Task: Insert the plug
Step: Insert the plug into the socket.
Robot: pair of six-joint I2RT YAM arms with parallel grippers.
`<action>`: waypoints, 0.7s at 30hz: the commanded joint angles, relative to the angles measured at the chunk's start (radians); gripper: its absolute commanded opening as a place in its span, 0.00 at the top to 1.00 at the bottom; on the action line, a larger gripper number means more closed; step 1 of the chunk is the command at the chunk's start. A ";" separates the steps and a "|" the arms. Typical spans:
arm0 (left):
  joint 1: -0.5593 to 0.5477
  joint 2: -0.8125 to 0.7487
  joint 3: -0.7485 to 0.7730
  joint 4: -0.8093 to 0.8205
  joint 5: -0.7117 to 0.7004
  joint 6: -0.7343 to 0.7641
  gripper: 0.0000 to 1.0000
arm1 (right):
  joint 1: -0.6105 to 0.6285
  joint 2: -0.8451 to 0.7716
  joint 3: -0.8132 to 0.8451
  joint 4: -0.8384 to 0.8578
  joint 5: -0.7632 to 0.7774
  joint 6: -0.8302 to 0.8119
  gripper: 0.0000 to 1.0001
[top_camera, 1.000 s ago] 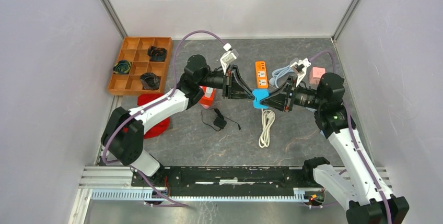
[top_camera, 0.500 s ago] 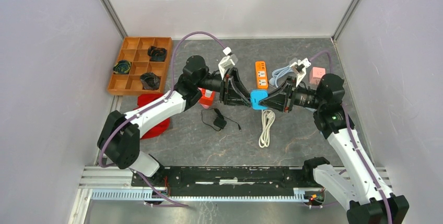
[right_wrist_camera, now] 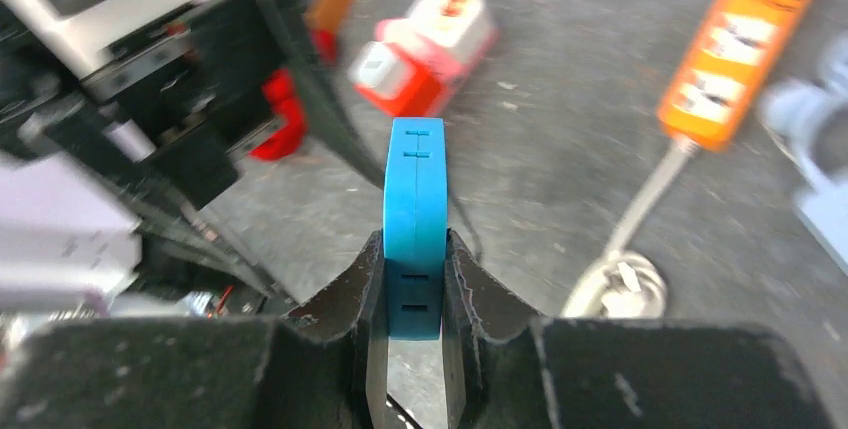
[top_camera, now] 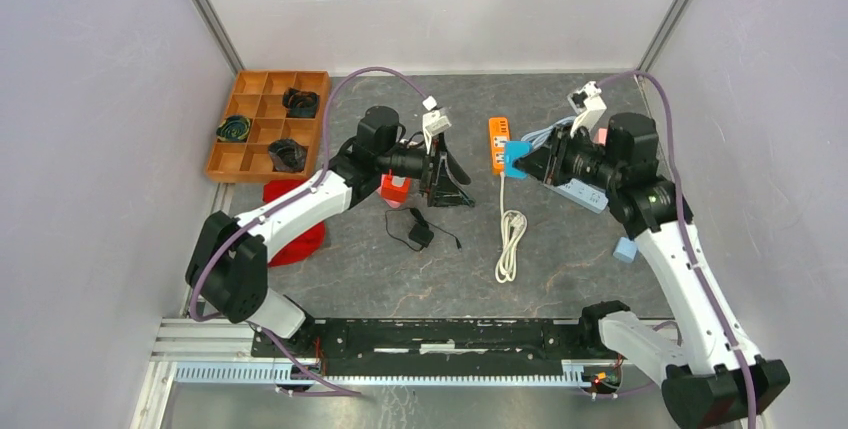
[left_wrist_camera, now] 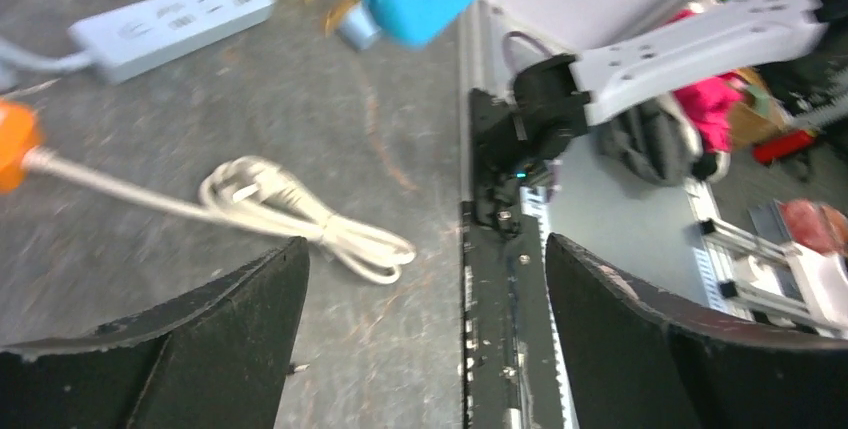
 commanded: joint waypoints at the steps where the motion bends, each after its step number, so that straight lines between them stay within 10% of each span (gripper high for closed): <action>1: 0.011 -0.068 0.003 -0.233 -0.246 0.156 0.02 | -0.003 0.109 0.155 -0.324 0.450 0.010 1.00; 9: 0.010 -0.280 -0.122 -0.382 -0.501 0.226 0.00 | -0.054 0.395 0.354 -0.659 0.906 0.212 1.00; 21: 0.008 -0.416 -0.215 -0.413 -0.620 0.274 0.00 | -0.210 0.753 0.469 -0.657 0.893 0.179 1.00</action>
